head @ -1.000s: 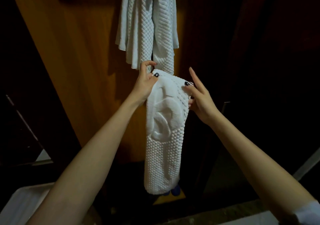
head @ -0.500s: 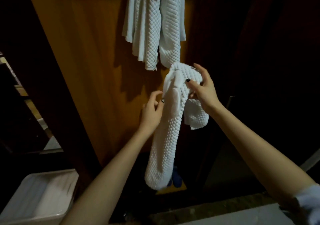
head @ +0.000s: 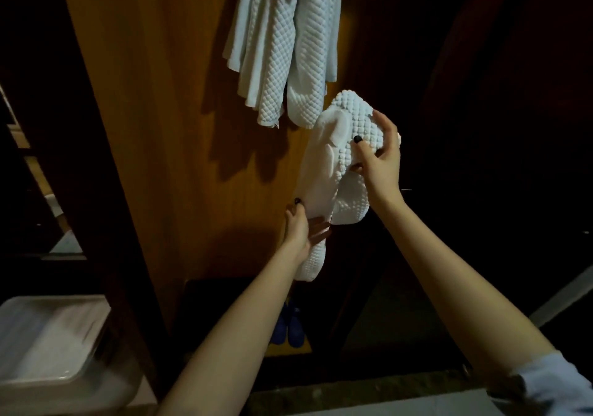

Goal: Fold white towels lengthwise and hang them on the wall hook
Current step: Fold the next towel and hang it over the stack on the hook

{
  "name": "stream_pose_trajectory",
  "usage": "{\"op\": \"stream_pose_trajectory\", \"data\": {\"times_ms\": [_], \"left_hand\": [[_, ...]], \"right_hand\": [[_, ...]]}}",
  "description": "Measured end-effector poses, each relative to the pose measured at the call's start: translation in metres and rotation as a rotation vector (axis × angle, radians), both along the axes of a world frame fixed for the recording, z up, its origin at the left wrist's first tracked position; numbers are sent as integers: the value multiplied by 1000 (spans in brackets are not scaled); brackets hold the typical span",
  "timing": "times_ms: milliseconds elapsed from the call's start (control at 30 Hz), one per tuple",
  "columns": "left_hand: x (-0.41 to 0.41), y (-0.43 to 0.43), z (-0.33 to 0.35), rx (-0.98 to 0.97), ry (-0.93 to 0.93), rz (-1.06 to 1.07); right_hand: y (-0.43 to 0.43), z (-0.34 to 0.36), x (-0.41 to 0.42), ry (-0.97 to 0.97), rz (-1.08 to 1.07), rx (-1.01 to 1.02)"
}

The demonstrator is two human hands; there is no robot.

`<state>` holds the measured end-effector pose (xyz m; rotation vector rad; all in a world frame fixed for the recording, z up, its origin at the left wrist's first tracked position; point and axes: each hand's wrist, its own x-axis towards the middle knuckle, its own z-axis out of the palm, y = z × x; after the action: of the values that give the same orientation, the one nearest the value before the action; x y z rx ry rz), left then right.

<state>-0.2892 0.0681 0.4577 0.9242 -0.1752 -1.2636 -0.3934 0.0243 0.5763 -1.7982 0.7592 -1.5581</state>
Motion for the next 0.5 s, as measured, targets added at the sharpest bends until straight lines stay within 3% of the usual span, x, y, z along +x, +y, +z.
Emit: {"op": "stream_pose_trajectory", "data": {"times_ms": [333,500], "left_hand": [[-69,-2,-16,-95,540,169],[-88,6,-19,-85,513,280]], "right_hand": [[-5,-17,-78,-7,-38,60],[-2,-25,-106,-28,-63,103]]}}
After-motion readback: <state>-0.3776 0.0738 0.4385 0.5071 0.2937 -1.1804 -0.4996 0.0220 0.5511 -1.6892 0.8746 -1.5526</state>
